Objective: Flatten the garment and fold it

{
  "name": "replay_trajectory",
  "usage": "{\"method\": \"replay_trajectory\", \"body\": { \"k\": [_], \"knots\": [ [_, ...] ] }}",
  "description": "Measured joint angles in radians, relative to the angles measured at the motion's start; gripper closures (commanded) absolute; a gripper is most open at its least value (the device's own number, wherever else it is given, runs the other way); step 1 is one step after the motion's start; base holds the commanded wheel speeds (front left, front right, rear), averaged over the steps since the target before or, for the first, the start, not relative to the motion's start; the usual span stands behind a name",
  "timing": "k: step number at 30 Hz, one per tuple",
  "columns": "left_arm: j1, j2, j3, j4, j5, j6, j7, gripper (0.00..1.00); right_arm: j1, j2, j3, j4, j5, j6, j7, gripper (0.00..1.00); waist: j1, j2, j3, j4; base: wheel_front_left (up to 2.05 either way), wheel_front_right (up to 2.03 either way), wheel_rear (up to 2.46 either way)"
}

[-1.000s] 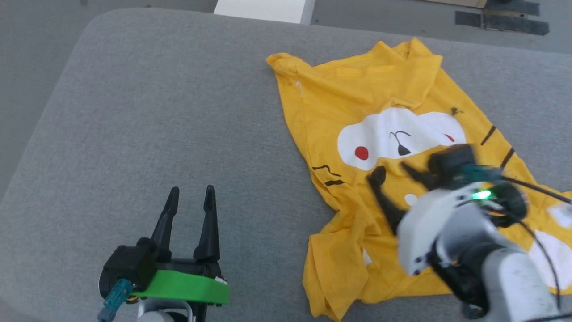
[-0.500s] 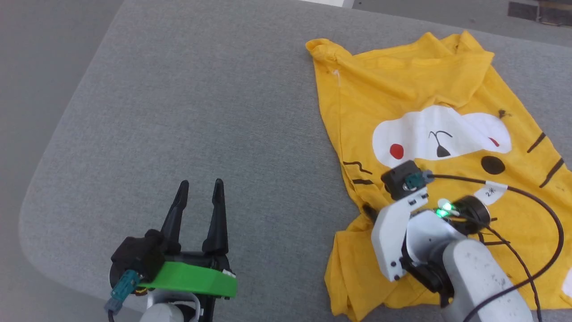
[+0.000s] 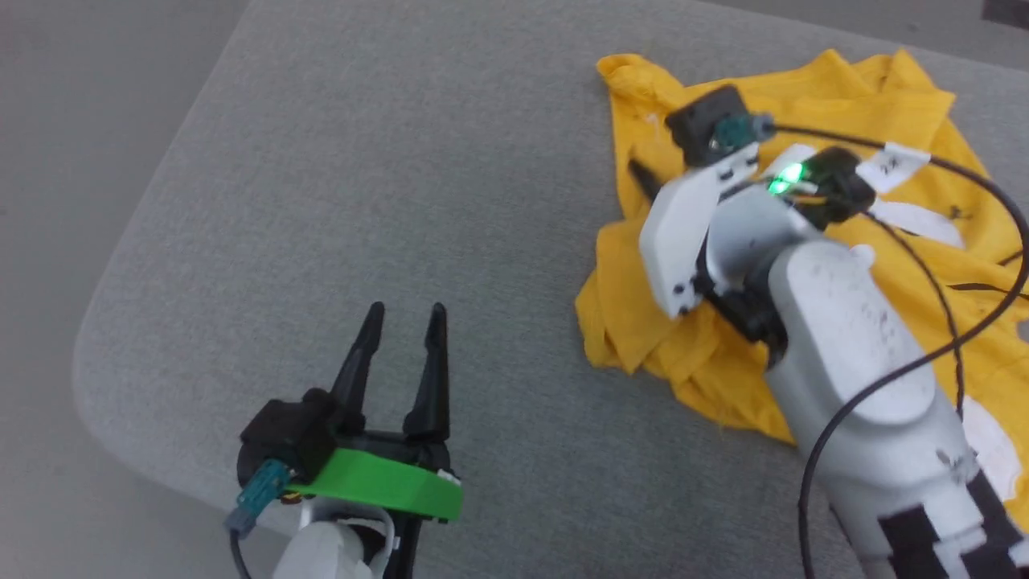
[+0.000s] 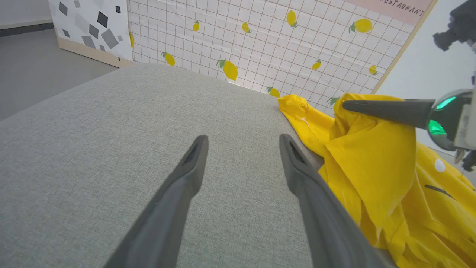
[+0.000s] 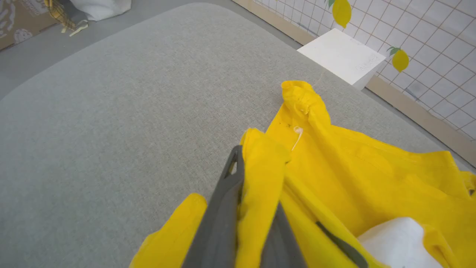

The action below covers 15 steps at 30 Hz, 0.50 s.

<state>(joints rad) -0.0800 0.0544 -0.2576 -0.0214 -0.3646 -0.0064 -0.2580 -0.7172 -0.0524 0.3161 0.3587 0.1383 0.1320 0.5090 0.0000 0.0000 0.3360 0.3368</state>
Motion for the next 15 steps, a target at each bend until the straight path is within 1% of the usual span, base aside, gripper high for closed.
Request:
{"method": "replay_trajectory", "body": {
  "k": [1, 2, 3, 6, 9, 13, 15],
  "knots": [
    [-0.006, 0.0, -0.008, 0.005, -0.005, 0.0, 0.0, 0.0, -0.022, 0.0, -0.006, 0.04, -0.018, 0.0, -0.02, 0.96, 0.0, 0.0, 0.005, 0.008, 0.0, 0.0, 0.0],
    [-0.012, 0.0, -0.014, 0.008, -0.011, 0.0, 0.0, 0.0, -0.039, 0.0, -0.009, 0.079, -0.037, 0.0, -0.042, 0.42, 0.0, 0.0, 0.01, 0.017, 0.0, 0.0, 0.0],
    [-0.016, 0.0, -0.018, 0.01, -0.016, 0.0, 0.0, 0.0, -0.049, 0.0, -0.012, 0.107, -0.049, 0.0, -0.058, 0.0, 0.0, 0.0, 0.015, 0.023, 0.0, 0.0, 0.0],
    [-0.028, 0.0, -0.026, 0.014, -0.025, 0.0, 0.0, 0.0, -0.065, 0.0, -0.006, 0.181, -0.047, 0.0, -0.103, 0.0, 0.0, 0.0, 0.029, 0.042, 0.0, 0.0, 0.0],
    [-0.03, 0.0, -0.026, 0.017, -0.024, 0.009, 0.0, 0.0, -0.076, 0.002, 0.017, 0.214, -0.003, 0.0, -0.144, 0.0, 0.0001, 0.0, 0.041, 0.045, 0.0, 0.0, 0.0],
    [-0.03, 0.0, -0.016, 0.023, -0.021, 0.009, 0.0, 0.0, -0.086, 0.002, 0.034, 0.209, 0.052, 0.0, -0.174, 0.0, 0.0, 0.0, 0.04, 0.028, 0.0, 0.0, 0.0],
    [-0.03, 0.0, -0.006, 0.024, -0.007, 0.009, 0.0, 0.0, -0.086, 0.003, 0.024, 0.189, 0.064, 0.0, -0.187, 0.0, 0.0001, 0.0, 0.034, 0.012, 0.0, 0.0, 0.0]
  ]
}}
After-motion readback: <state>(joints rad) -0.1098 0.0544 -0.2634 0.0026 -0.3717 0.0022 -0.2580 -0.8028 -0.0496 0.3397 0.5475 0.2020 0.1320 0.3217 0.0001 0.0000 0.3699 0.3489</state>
